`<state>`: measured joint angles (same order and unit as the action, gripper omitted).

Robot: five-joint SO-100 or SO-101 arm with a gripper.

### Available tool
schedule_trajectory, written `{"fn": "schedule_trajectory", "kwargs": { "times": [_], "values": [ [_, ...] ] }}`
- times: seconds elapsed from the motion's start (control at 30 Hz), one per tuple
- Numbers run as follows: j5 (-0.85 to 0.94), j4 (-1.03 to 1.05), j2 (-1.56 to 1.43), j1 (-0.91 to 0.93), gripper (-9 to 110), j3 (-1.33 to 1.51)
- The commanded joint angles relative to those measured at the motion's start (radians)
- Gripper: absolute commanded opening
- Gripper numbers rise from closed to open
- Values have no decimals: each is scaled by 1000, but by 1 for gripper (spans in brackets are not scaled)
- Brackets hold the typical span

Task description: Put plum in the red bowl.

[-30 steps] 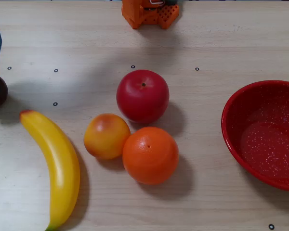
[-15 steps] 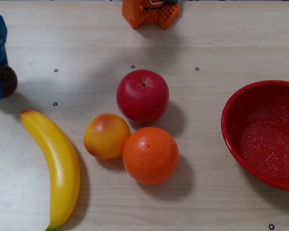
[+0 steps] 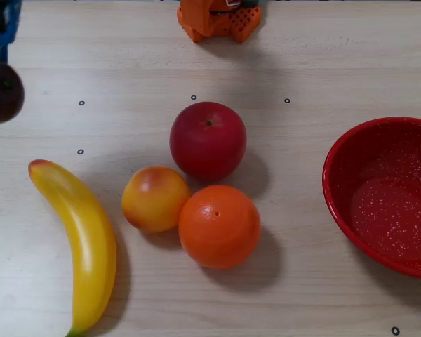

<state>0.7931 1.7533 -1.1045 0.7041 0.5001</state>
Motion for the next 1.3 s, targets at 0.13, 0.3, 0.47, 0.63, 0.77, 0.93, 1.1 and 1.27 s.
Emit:
{"fn": "schedule_trajectory", "kwargs": {
  "times": [0.13, 0.3, 0.47, 0.63, 0.77, 0.93, 1.1, 1.27],
  "values": [
    [-149, 32, -342, -232, 0, 5],
    [-265, -6, -453, -449, 0, 94],
    [-376, -75, -534, -666, 0, 210],
    [-485, -152, -565, -854, 0, 318],
    [-580, -201, -565, -980, 0, 385],
    [-652, -218, -540, -1098, 0, 449],
    [-687, -227, -469, -1180, 0, 465],
    [-684, -236, -351, -1243, 0, 416]
  ]
}}
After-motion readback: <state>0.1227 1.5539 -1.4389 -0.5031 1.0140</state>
